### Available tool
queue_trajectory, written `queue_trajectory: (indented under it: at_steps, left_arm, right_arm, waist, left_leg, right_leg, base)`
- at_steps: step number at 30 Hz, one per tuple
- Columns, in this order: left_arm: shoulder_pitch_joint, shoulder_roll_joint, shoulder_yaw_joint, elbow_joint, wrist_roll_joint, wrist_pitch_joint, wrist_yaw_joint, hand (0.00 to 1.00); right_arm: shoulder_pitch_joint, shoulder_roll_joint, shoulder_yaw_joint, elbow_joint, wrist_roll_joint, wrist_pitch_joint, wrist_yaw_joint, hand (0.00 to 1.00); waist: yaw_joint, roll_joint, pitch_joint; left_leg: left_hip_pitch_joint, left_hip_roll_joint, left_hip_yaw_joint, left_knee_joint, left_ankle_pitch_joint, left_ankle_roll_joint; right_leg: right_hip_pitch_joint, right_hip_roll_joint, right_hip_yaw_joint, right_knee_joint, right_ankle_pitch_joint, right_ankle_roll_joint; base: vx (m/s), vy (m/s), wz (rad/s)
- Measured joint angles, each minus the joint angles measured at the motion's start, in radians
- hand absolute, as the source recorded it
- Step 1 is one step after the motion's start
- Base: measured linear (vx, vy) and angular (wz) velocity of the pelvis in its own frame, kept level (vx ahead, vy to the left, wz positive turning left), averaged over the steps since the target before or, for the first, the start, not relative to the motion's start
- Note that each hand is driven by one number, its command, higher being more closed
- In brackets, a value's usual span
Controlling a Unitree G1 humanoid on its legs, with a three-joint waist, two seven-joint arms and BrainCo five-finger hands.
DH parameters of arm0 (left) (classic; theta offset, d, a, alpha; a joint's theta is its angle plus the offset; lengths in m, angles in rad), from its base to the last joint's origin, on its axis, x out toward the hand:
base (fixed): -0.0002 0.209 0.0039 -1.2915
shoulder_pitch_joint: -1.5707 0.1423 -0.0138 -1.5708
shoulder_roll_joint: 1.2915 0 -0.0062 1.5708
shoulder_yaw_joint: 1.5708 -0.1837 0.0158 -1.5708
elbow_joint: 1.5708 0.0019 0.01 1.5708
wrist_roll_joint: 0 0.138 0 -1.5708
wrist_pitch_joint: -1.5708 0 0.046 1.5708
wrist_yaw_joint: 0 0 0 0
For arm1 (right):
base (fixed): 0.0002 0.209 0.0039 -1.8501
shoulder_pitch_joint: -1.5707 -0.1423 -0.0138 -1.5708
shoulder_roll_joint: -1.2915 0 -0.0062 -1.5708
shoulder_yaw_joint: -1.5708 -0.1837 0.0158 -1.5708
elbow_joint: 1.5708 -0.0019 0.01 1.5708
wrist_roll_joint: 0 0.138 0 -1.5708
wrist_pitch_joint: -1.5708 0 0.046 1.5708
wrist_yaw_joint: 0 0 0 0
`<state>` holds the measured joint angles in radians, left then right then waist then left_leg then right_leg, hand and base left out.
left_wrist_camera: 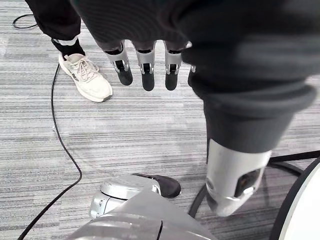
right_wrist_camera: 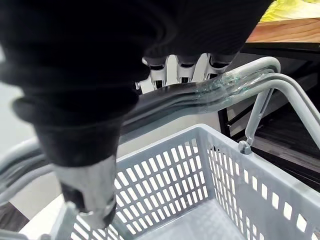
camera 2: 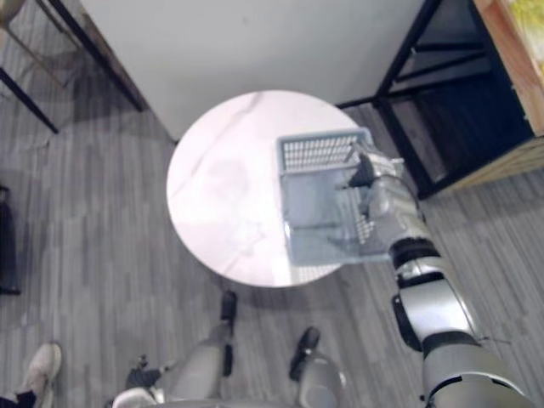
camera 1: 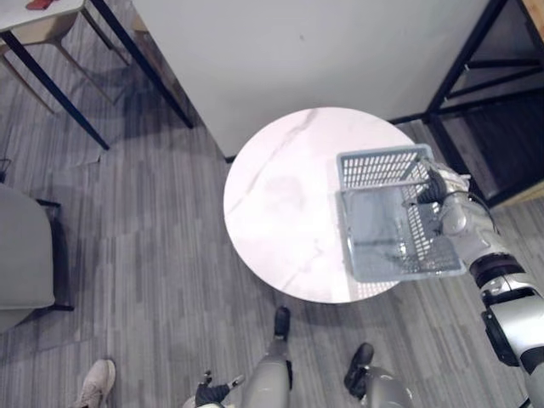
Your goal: Pick vegetable in the basket
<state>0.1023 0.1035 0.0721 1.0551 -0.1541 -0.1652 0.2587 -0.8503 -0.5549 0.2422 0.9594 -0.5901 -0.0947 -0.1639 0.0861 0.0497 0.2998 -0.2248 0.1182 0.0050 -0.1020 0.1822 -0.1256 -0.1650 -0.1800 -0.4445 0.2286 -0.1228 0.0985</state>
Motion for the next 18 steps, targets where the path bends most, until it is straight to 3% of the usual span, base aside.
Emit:
queue_trajectory:
  at_steps: [18]
  left_arm:
    - [-0.023,0.002,-0.029,0.0,0.0,-0.001,0.001,0.0]
  right_arm:
    - [-0.018,0.001,0.138,-0.002,-0.119,-0.004,0.02,1.0]
  waist:
    - [0.006,0.004,0.022]
  left_leg:
    - [-0.011,0.001,-0.022,0.0,0.007,-0.01]
  right_leg:
    - [-0.006,-0.002,-0.014,0.016,-0.003,-0.003]
  base:
    - [-0.01,0.005,0.02]
